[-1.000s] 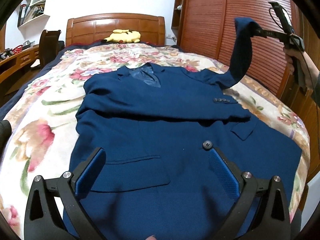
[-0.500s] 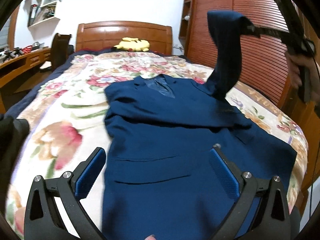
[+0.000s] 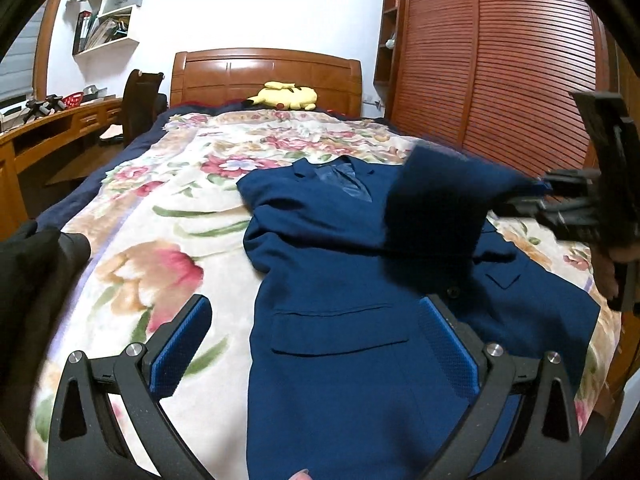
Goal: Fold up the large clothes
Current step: 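Lift the held sleeve with the right tool and fold it across the jacket, then open the right tool to release the sleeve on the jacket front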
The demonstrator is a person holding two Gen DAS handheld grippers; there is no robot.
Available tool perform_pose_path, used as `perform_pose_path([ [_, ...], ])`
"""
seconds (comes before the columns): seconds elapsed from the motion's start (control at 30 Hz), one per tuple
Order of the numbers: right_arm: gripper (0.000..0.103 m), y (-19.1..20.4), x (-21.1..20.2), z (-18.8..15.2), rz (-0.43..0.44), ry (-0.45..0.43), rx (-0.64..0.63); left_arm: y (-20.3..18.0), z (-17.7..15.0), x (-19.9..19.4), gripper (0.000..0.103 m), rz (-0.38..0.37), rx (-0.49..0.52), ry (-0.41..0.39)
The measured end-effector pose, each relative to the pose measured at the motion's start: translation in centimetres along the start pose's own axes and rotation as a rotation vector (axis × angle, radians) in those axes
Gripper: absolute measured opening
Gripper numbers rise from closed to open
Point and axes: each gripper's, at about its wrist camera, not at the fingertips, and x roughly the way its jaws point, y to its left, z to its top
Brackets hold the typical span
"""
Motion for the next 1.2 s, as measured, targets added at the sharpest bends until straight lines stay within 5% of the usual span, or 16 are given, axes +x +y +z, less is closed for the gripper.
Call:
perform_pose_path([
  [0.33,0.050,-0.2,-0.1,0.1,-0.040,0.064,0.012,-0.3,-0.4,0.1,0.103,0.015,0.021,0.003],
  [0.83,0.050,-0.4,4.6,-3.7,-0.105,0.129,0.268,-1.5,-1.2,-0.3,0.103,0.007,0.057,0.024],
  [1.2,0.050,0.4,1.8,-4.6,-0.165,0.103,0.365,-3.8,-1.2,-2.5,0.103,-0.033,0.087,0.040],
])
